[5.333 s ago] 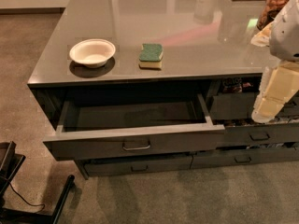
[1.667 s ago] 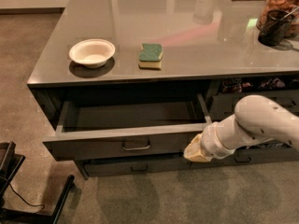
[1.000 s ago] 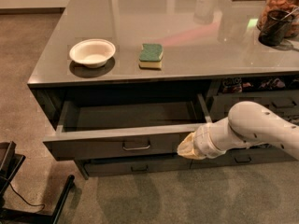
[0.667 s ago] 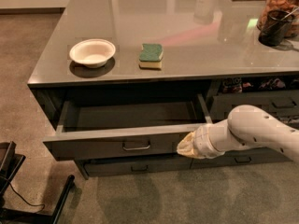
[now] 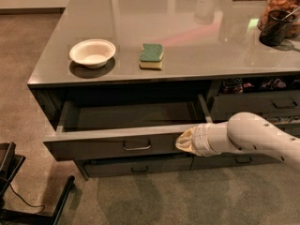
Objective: Close top drawer
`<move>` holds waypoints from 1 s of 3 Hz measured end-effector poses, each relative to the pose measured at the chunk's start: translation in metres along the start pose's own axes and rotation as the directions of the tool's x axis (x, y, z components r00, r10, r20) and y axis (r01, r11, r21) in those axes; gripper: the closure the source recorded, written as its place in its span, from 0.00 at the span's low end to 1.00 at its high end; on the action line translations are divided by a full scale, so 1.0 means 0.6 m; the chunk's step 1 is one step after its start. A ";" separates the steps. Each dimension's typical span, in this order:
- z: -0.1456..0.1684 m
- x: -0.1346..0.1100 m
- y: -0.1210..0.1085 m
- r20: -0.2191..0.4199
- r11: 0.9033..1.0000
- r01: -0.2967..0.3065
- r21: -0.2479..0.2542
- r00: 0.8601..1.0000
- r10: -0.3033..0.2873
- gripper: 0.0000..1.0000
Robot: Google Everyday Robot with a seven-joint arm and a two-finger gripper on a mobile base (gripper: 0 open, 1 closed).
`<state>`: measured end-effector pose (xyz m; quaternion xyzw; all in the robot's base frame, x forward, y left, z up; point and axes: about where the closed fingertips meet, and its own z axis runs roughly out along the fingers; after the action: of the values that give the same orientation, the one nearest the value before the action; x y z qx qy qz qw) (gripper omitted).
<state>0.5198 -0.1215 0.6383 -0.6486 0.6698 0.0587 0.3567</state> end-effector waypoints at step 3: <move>0.055 -0.005 -0.092 0.035 0.992 0.053 0.116 0.998 -0.058 1.00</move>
Offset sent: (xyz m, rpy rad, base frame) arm 0.0655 0.0078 0.0057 0.0281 -0.1783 -0.0252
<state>0.5828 -0.1095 0.6370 -0.6440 0.6469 0.0223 0.4078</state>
